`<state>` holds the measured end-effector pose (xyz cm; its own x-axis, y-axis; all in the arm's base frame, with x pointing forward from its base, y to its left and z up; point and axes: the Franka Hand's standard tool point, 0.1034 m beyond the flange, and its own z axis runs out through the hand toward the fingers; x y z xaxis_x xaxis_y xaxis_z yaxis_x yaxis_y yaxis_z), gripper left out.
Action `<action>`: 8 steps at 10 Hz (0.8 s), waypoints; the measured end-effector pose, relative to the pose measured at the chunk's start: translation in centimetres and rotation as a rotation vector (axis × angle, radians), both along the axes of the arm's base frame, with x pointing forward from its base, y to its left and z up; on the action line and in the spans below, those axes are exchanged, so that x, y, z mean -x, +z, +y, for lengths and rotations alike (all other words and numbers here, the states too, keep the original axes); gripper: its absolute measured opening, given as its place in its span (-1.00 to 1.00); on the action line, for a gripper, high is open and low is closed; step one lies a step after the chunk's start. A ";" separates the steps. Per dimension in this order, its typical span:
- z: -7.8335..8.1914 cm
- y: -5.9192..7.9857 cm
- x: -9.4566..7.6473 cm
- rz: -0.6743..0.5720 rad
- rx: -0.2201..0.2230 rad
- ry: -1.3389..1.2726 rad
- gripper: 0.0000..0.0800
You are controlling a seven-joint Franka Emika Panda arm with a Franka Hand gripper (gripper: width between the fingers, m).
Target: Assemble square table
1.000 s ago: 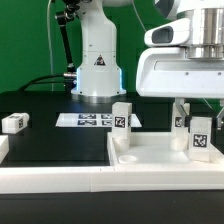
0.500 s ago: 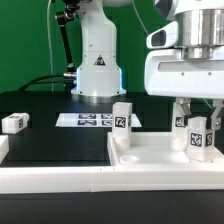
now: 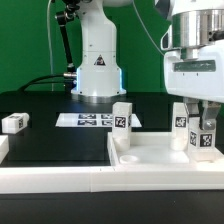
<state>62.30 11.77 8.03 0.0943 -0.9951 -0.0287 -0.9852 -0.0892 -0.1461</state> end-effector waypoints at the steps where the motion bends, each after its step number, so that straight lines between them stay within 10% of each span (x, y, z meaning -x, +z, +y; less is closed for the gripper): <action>1: 0.1 0.0 0.0 0.003 -0.011 -0.064 -0.27; 8: 0.2 0.0 0.0 0.016 -0.077 -0.400 -0.27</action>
Offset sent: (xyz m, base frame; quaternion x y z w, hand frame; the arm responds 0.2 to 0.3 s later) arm -0.0003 -0.0016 -0.0009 -0.0009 0.0070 0.1822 0.9832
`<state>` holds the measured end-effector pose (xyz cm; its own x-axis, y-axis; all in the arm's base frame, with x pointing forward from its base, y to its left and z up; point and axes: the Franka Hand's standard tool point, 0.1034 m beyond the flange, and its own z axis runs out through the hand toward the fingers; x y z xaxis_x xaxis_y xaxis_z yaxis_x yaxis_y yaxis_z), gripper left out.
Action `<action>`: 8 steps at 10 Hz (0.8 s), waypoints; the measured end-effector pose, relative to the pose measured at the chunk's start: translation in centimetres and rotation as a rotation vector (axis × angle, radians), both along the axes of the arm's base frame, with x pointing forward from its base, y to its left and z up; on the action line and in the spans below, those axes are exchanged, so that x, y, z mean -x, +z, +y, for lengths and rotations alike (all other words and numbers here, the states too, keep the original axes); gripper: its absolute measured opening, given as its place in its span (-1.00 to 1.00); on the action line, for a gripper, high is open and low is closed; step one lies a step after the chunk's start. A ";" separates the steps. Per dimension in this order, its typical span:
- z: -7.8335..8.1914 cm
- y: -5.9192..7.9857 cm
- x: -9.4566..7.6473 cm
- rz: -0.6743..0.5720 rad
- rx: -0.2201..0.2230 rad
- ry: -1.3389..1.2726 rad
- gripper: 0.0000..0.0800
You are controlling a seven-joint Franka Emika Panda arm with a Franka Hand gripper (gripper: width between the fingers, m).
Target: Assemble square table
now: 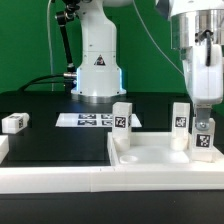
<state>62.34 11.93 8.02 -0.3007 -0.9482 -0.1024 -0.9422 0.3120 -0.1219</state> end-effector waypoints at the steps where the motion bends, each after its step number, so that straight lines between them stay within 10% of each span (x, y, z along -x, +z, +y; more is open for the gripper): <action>1: 0.0 0.0 0.0 -0.001 0.002 0.011 -0.27; 2: 0.0 -0.1 0.0 -0.001 0.007 0.041 -0.27; 4: 0.0 -0.1 0.1 -0.006 0.024 0.152 0.51; 8: 0.0 0.0 -0.6 -0.061 0.105 0.592 0.62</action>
Offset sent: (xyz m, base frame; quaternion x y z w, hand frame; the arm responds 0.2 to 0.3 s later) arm -0.0004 0.0003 0.0001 -0.0105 0.0140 -0.1294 0.9914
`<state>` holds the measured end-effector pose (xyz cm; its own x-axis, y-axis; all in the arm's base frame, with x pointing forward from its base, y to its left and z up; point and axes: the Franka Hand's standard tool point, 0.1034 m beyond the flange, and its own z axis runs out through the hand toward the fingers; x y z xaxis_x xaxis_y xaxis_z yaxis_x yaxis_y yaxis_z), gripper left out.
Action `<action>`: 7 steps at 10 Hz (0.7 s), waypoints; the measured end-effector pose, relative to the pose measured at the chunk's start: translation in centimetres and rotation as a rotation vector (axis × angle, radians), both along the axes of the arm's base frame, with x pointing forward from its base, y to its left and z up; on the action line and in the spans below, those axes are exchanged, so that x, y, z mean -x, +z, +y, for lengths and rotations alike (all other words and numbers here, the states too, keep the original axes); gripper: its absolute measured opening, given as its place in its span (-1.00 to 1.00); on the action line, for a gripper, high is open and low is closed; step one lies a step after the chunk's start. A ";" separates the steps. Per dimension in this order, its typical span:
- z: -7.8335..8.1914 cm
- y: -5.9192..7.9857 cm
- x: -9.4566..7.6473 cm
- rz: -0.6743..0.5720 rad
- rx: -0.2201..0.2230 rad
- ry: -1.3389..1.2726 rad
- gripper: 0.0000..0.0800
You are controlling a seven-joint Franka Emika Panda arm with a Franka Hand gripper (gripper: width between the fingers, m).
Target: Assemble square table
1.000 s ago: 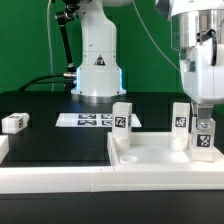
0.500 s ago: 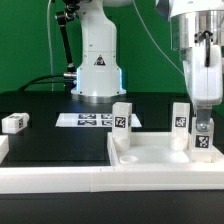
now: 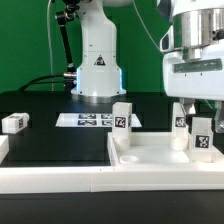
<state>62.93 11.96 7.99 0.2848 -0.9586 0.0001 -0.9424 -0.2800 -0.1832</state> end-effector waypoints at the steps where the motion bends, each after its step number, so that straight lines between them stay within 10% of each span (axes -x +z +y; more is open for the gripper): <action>1: 0.0 0.0 0.0 -0.005 0.015 0.084 0.62; 7: -0.4 0.0 -0.2 -0.022 0.160 0.669 0.62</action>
Offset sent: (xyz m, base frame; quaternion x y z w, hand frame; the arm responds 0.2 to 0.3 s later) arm 0.0058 0.0021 -0.0031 -0.0139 0.0248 -0.2947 0.9552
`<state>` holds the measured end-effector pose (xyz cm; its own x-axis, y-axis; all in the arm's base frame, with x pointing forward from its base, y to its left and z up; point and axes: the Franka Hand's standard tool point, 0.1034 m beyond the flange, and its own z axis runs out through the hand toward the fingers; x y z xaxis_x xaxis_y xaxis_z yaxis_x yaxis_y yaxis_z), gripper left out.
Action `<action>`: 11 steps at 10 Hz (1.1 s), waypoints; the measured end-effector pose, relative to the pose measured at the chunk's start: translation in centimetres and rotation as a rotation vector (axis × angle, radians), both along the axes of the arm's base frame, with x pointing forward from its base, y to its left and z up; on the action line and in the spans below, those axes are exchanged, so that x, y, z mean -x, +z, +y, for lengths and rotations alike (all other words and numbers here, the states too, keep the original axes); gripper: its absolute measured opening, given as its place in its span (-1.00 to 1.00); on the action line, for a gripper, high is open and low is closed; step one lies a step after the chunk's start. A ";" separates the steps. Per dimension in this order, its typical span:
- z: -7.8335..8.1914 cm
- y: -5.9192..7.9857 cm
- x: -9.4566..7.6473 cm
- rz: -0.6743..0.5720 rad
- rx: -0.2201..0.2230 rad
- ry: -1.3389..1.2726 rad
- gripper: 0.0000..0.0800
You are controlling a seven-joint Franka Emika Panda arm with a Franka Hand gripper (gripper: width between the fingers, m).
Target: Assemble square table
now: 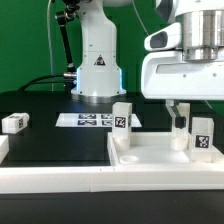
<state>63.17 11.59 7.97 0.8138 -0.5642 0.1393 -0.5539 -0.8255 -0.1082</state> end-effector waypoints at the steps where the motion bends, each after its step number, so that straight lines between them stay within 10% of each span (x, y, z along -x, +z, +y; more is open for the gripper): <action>1: 0.0 0.1 -0.1 -0.001 0.012 0.051 0.62; 5: -0.1 0.2 -0.2 -0.004 0.077 0.296 0.62; 8: -0.2 0.1 -0.2 -0.004 0.077 0.293 -0.28; 11: -0.2 0.1 -0.2 -0.004 0.058 0.195 -0.28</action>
Offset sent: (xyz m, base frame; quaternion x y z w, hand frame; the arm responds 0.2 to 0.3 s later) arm 0.0035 0.0014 0.0025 -0.0137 -0.0016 -0.1336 0.9909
